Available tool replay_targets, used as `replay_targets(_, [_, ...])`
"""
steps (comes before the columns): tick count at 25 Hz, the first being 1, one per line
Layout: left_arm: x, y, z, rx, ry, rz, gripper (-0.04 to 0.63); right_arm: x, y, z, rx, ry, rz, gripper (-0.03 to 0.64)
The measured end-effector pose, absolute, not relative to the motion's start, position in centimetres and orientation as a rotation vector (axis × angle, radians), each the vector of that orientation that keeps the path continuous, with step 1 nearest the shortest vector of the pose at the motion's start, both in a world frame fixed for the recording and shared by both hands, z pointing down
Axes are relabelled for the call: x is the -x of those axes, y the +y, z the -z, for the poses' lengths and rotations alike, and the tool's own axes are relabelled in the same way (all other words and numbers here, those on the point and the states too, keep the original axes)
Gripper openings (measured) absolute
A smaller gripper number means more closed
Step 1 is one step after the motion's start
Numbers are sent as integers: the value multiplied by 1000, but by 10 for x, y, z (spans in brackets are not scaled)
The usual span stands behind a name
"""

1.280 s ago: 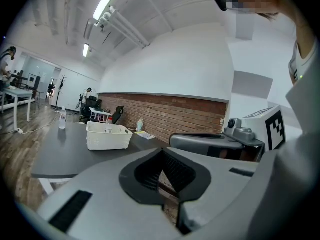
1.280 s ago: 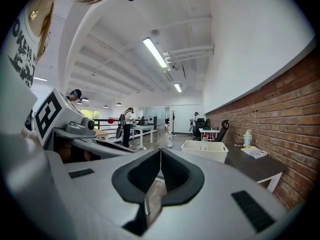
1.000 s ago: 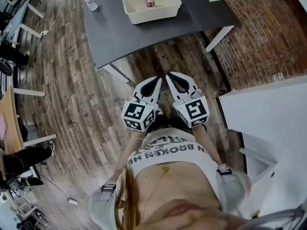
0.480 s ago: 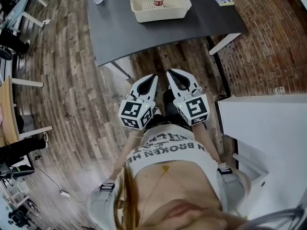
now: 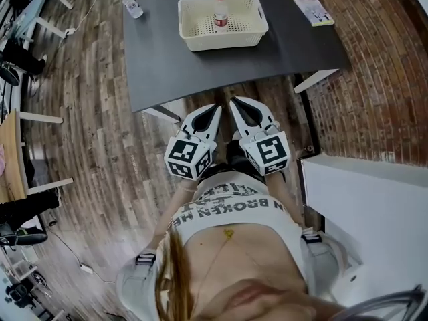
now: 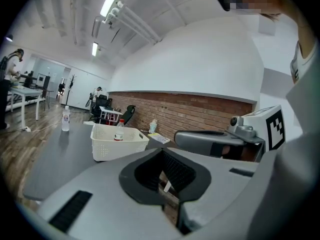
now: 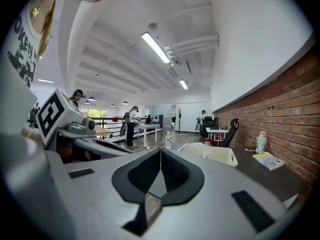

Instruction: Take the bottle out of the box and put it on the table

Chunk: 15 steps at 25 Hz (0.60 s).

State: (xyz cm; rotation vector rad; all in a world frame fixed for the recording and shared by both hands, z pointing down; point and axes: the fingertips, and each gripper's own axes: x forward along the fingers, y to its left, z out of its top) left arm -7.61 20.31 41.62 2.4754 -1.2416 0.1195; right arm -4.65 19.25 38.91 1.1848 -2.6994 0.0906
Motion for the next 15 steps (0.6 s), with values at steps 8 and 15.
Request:
replay_targets(8, [52,145,-412,-2448,-1296,-113,5,27,131,-387,-1116,-2734,-93,11])
replay_targets(15, [33,108,-411,-2414,-1356,-92,5,9,95,-386,-1055,-2761,-85,11])
